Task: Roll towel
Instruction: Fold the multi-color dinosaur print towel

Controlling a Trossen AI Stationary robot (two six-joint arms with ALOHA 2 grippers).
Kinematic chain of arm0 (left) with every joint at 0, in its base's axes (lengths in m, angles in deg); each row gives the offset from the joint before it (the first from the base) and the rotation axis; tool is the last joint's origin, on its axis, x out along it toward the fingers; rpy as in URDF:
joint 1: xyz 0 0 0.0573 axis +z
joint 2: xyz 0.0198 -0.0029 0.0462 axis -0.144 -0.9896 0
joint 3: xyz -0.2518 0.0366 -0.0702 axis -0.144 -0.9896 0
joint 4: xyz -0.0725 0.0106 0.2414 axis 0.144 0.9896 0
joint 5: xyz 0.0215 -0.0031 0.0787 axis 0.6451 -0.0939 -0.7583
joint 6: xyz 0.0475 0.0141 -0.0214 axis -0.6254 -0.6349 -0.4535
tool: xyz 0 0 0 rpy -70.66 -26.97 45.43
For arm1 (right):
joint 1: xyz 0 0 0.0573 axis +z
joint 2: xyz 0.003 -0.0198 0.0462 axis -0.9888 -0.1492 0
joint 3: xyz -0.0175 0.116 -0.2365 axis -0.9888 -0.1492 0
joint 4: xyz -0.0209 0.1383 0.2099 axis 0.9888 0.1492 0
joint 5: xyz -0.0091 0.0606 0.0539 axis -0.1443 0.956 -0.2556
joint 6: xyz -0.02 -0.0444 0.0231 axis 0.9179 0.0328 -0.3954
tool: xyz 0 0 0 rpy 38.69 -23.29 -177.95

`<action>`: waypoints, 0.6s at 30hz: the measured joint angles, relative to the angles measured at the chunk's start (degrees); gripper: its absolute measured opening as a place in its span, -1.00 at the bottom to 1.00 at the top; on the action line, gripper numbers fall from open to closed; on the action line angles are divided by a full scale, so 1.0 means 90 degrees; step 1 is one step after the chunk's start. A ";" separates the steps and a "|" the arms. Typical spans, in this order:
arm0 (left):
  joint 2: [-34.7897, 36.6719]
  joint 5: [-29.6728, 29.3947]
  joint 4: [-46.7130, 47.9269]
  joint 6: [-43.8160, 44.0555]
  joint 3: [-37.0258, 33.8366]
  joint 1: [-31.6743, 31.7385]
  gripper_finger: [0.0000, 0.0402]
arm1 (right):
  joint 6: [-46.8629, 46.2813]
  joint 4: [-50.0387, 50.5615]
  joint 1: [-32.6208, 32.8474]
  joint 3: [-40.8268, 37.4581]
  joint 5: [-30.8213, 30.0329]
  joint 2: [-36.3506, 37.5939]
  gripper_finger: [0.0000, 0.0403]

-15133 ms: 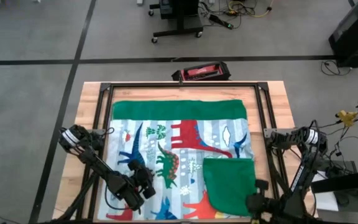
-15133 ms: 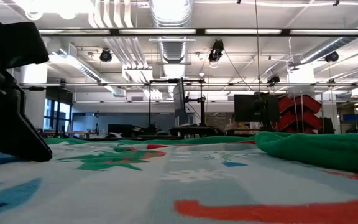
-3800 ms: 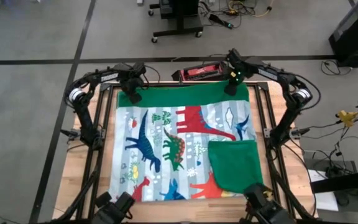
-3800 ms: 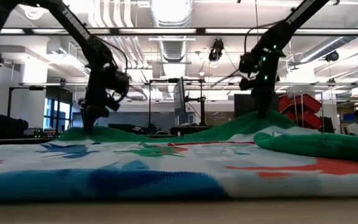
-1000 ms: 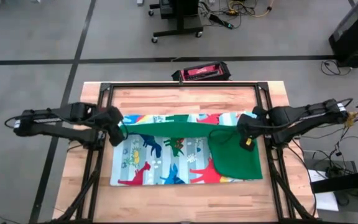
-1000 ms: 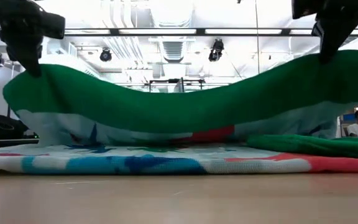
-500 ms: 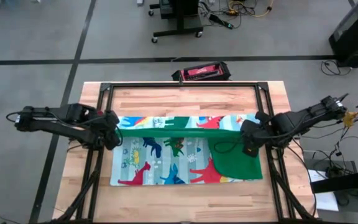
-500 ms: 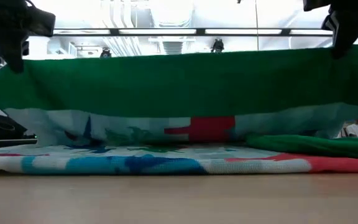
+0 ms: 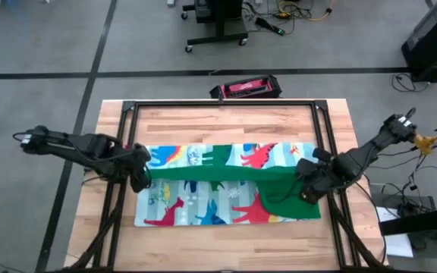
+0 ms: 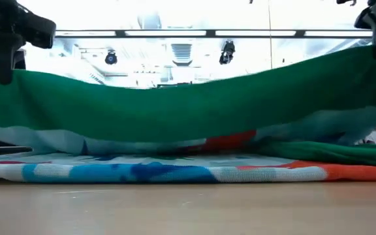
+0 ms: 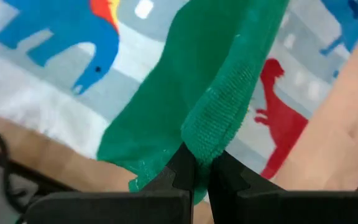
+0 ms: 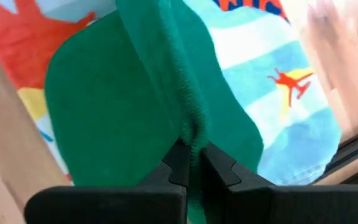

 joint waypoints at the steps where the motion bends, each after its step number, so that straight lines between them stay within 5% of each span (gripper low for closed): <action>1: -0.0013 -0.0004 -0.0226 0.0076 -0.0030 -0.0163 -0.97 | -0.0058 -0.0105 0.0078 -0.0013 0.0000 -0.0071 -1.00; 6: -0.0238 -0.0097 -0.1109 0.0481 -0.0029 -0.1084 -0.97 | -0.0184 -0.0503 0.0381 -0.0012 0.0079 -0.0459 -1.00; 18: -0.0875 -0.0760 -0.0748 0.2220 -0.0066 -0.2993 -0.98 | -0.0980 -0.0591 0.1032 -0.0024 0.0469 -0.0818 -1.00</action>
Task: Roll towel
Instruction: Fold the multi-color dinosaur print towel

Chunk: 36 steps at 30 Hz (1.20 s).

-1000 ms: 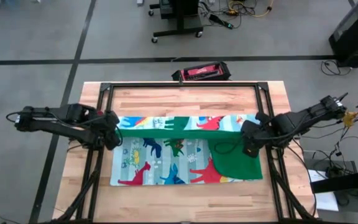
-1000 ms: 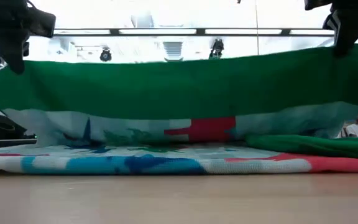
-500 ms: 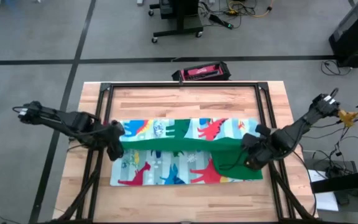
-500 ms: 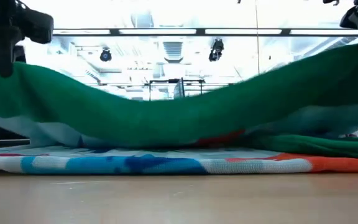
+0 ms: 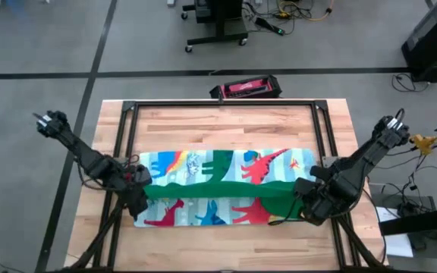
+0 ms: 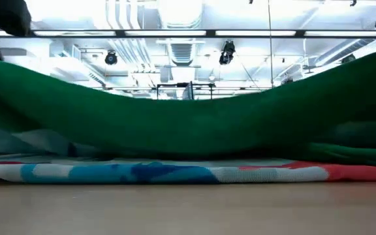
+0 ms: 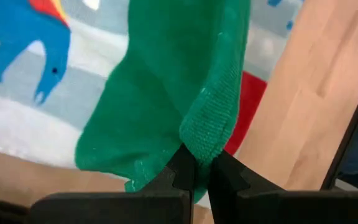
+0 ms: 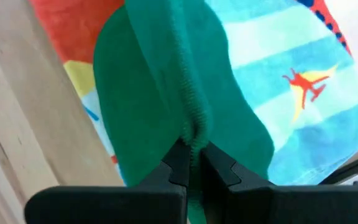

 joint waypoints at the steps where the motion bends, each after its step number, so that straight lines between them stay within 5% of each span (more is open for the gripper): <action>1: -0.0047 -0.0002 0.0002 0.0136 -0.0012 -0.0117 -0.98 | -0.0050 -0.0005 0.0041 -0.0027 0.0093 -0.0036 -1.00; 21: -0.1013 -0.0081 -0.0289 0.0695 0.0374 -0.0684 -0.98 | 0.0235 -0.1006 0.0160 0.0014 0.0141 -0.0566 -1.00; 36: -0.1991 -0.0235 -0.0214 0.1880 0.0820 -0.1728 -0.98 | -0.0818 -0.1089 0.1239 0.0128 0.0058 -0.1197 -1.00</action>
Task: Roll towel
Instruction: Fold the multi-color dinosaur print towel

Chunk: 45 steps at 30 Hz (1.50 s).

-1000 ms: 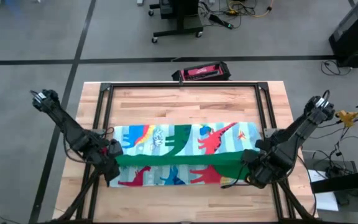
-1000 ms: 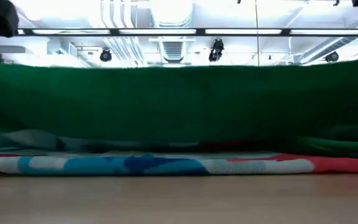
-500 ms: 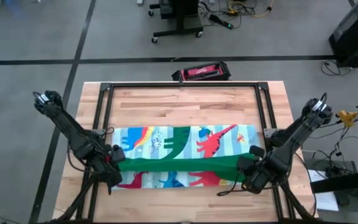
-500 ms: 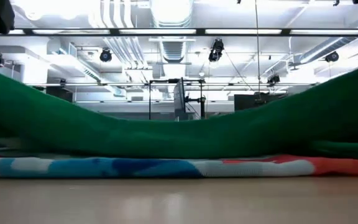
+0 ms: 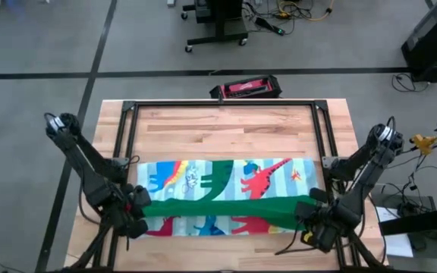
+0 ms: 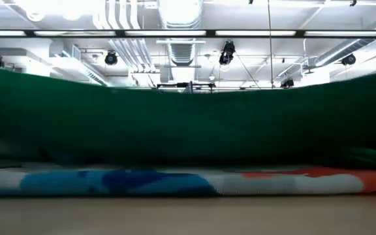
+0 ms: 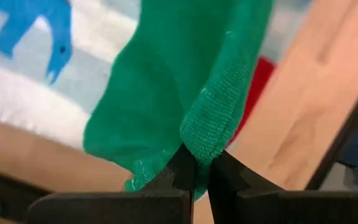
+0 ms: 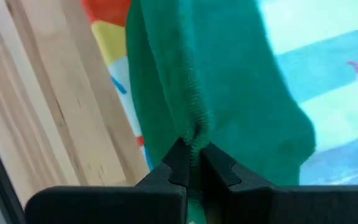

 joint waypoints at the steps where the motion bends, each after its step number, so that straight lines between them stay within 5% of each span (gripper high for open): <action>1: -0.0064 -0.0027 -0.0019 0.0116 0.0000 -0.0091 -0.97 | -0.0035 -0.0009 0.0030 0.0000 0.0000 -0.0039 -1.00; 11: -0.0867 0.0055 -0.0951 0.0726 -0.0032 -0.0425 -0.68 | 0.0279 -0.1187 0.0099 -0.0010 0.0670 -0.0702 -0.94; 22: -0.0717 0.0899 -0.1018 0.1468 -0.0024 -0.0590 -0.29 | 0.0323 -0.1662 0.0099 0.0014 0.1180 -0.0749 -0.18; 25: -0.0529 0.0296 -0.0802 0.1467 -0.0024 -0.0589 -0.27 | 0.0517 -0.1653 0.0137 0.0072 0.1180 -0.0677 0.00; 29: -0.0394 -0.1505 -0.0731 0.1047 -0.0024 -0.0569 -0.29 | 0.0486 -0.1265 0.0171 0.0060 0.0695 -0.0610 0.11; 32: -0.0408 -0.2671 -0.0859 0.0696 -0.0036 -0.0537 -0.35 | 0.0485 -0.1152 0.0128 -0.0123 0.0383 -0.0656 0.06; 34: -0.0537 -0.2770 -0.1163 0.0407 -0.0096 -0.0438 -0.40 | 0.0485 -0.1175 0.0081 -0.0222 0.0365 -0.0717 -0.05; 40: -0.1312 -0.0988 -0.1353 0.0259 -0.0199 -0.0221 -0.57 | 0.0349 -0.1167 0.0198 -0.0282 0.0861 -0.0692 -0.62; 45: -0.1905 -0.0425 -0.1840 0.0326 -0.0204 -0.0247 -0.68 | -0.0076 -0.1223 0.0398 -0.0444 0.1168 -0.0753 -0.96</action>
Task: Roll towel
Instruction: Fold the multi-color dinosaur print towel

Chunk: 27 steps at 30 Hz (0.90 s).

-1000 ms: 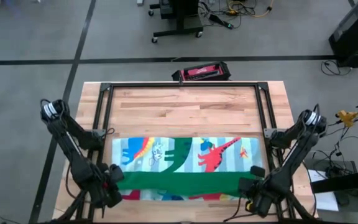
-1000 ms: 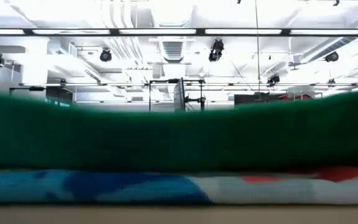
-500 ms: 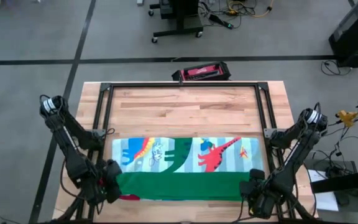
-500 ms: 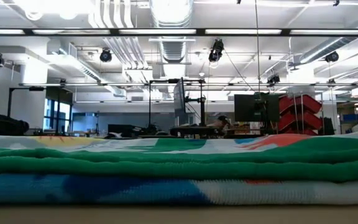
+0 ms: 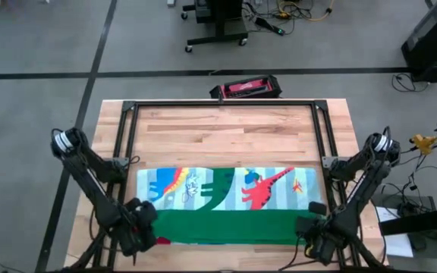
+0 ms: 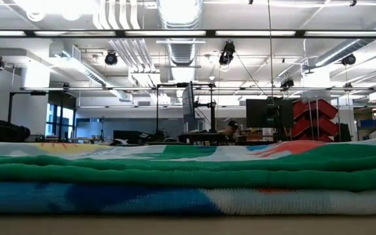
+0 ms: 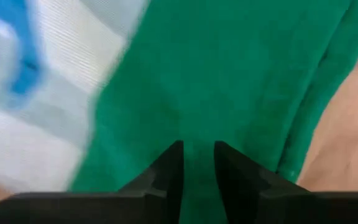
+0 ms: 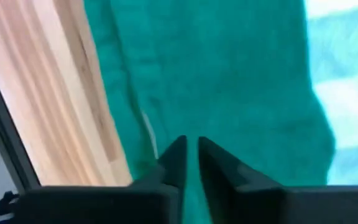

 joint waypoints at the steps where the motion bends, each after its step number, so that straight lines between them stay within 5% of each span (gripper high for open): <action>1: -0.0088 0.0083 -0.0141 0.0002 0.0000 -0.0002 -0.69 | -0.0071 -0.0068 0.0008 -0.0075 0.0190 -0.0021 -0.95; 8: -0.0582 0.0514 -0.0649 0.0052 0.0027 -0.0044 -0.76 | -0.0409 -0.0398 0.0107 -0.0558 0.1107 -0.0091 -0.99; 13: -0.0519 0.0637 -0.0469 -0.0022 0.0027 -0.0049 -0.79 | -0.0368 -0.0107 0.0118 -0.0600 0.1053 0.0005 -1.00; 19: 0.0183 0.0463 0.0669 0.0283 -0.0005 -0.0063 -0.79 | -0.0390 0.0872 0.0087 -0.0371 0.0486 0.0134 -0.99; 27: 0.0784 -0.0393 0.1387 0.0465 -0.0003 -0.0058 -0.79 | 0.0056 0.0439 -0.0231 -0.0197 -0.1035 0.0260 -0.99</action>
